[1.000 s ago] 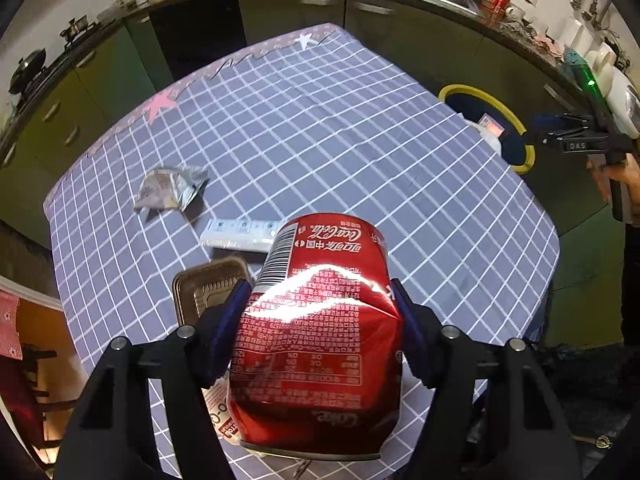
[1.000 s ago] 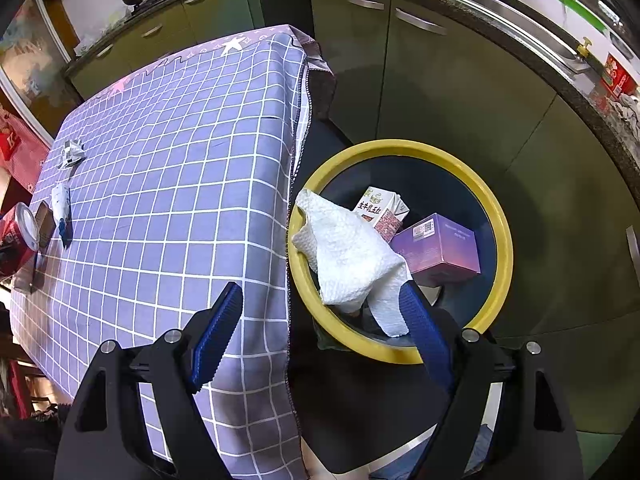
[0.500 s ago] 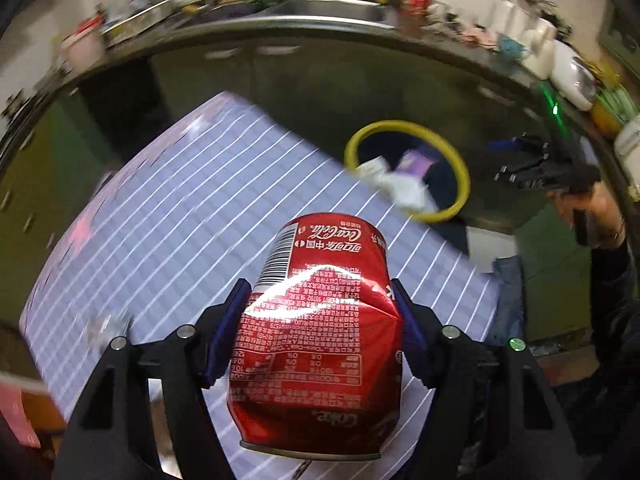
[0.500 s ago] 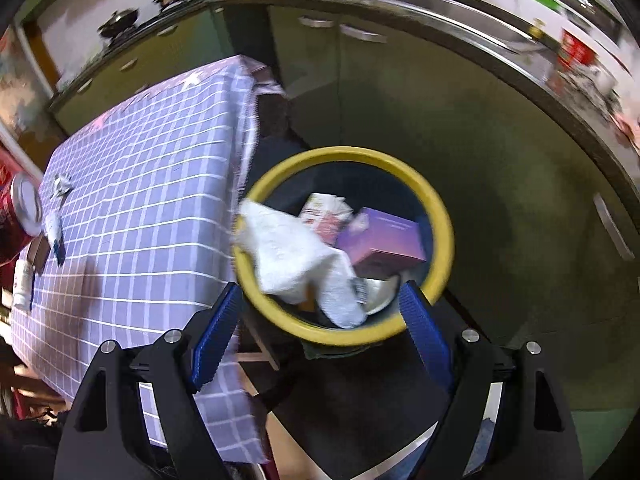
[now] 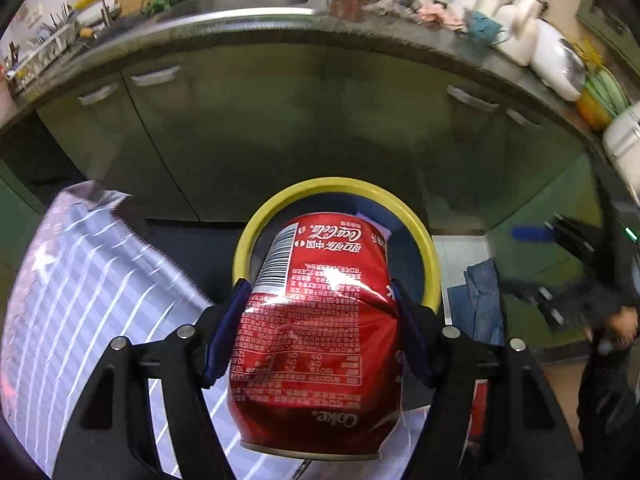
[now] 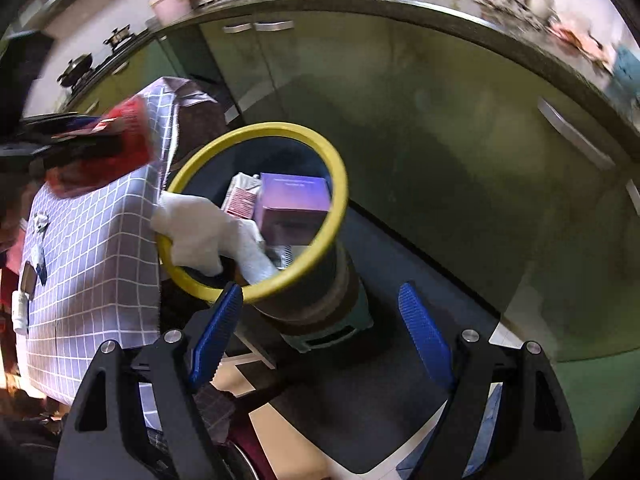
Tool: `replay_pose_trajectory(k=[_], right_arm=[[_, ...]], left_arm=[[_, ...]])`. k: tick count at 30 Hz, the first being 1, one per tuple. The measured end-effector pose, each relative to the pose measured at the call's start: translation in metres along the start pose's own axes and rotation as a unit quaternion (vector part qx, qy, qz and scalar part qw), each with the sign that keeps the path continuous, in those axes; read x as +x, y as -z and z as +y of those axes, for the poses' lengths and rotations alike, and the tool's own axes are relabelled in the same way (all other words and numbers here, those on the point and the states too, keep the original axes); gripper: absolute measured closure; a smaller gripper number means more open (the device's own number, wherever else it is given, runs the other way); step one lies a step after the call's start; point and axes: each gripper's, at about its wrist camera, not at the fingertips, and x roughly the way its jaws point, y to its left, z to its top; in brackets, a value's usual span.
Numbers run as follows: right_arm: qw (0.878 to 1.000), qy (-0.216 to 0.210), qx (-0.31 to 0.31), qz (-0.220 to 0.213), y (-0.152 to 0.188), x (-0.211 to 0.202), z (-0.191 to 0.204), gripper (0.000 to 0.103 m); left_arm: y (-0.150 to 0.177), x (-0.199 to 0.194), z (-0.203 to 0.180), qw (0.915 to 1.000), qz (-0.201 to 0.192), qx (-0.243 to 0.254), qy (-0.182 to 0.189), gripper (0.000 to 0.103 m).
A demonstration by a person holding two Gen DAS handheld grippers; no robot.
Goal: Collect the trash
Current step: 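Carry the can over the yellow bin and open the left gripper, then grasp the white tube with blue cap with the right gripper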
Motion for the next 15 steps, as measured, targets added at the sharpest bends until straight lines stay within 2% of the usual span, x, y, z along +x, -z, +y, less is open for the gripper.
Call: replay_pose_trajectory(k=[4, 6, 8, 11, 15], right_arm=[[1.0, -0.004, 0.012, 0.002, 0.007, 0.001, -0.007, 0.023], [1.0, -0.006, 0.016, 0.005, 0.01, 0.001, -0.01, 0.023], [1.0, -0.007, 0.017, 0.006, 0.011, 0.002, -0.012, 0.023], [1.0, -0.008, 0.018, 0.005, 0.012, 0.002, -0.014, 0.023], [1.0, -0.013, 0.013, 0.004, 0.013, 0.003, -0.009, 0.023]], left_arm=[[-0.02, 0.042, 0.001, 0.9998, 0.004, -0.014, -0.01, 0.036], [-0.026, 0.053, 0.003, 0.9996, -0.001, -0.022, -0.015, 0.028], [-0.029, 0.058, 0.0, 0.9996, -0.002, -0.024, -0.016, 0.028], [-0.024, 0.045, -0.006, 0.9997, -0.005, -0.02, -0.009, 0.028], [-0.006, 0.005, -0.009, 0.9998, -0.006, -0.019, 0.0, 0.025]])
